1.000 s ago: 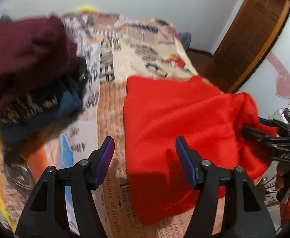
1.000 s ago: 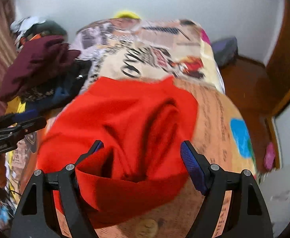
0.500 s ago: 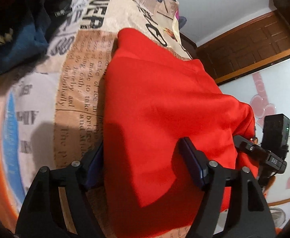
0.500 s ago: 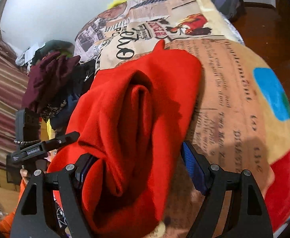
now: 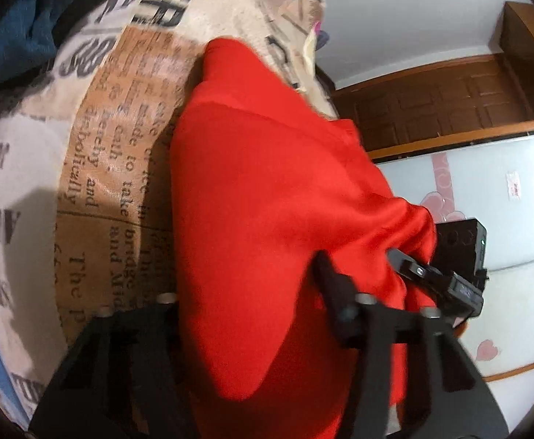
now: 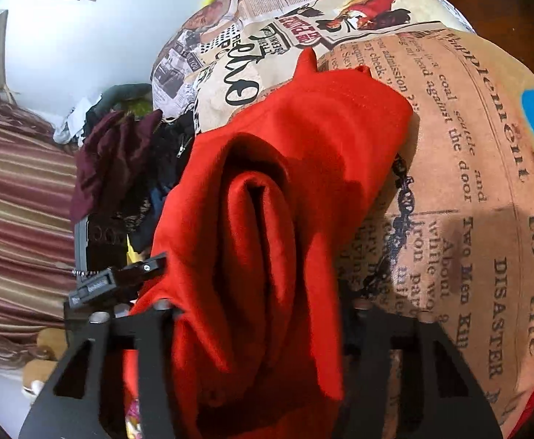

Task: Fold large clothes
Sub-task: 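Lift the red jacket bundle with both grippers onto the dark clothes stack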

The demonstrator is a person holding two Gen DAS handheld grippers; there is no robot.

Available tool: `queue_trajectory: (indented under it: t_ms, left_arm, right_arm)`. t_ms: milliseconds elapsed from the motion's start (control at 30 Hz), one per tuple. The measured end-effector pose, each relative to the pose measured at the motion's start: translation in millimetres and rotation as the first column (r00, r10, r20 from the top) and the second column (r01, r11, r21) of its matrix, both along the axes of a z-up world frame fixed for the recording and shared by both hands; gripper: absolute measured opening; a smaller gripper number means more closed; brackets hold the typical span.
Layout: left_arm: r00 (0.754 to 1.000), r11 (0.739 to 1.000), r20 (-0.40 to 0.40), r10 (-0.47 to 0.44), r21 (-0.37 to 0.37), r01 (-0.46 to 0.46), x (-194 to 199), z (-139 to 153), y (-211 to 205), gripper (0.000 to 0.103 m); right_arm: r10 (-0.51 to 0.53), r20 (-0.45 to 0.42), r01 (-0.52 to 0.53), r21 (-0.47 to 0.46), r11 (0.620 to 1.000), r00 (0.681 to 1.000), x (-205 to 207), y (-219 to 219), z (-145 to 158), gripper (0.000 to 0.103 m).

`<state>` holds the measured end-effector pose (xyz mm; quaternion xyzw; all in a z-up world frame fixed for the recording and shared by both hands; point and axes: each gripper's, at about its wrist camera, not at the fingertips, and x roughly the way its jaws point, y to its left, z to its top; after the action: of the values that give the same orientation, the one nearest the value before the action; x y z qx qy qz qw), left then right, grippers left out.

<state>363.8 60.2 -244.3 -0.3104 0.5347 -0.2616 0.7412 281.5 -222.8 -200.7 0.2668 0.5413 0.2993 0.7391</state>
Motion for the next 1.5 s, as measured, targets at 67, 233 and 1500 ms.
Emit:
queue_trajectory:
  t_ms: [67, 233, 1500]
  left_arm:
    - [0.999, 0.999, 0.042, -0.017, 0.03, 0.016, -7, 17, -1, 0.028]
    - [0.978, 0.99, 0.201, -0.051, 0.136, 0.024, -26, 79, -6, 0.024]
    - [0.787, 0.799, 0.415, 0.456, 0.199, -0.567, 45, 183, 338, 0.043]
  right_arm:
    - [0.014, 0.021, -0.014, -0.003, 1.0, 1.0, -2, 1, 11, 0.035]
    - [0.056, 0.102, -0.052, -0.038, 0.998, 0.993, -8, 16, 48, 0.03]
    - [0.309, 0.479, -0.256, -0.174, 0.951, 0.821, 119, 368, 158, 0.03]
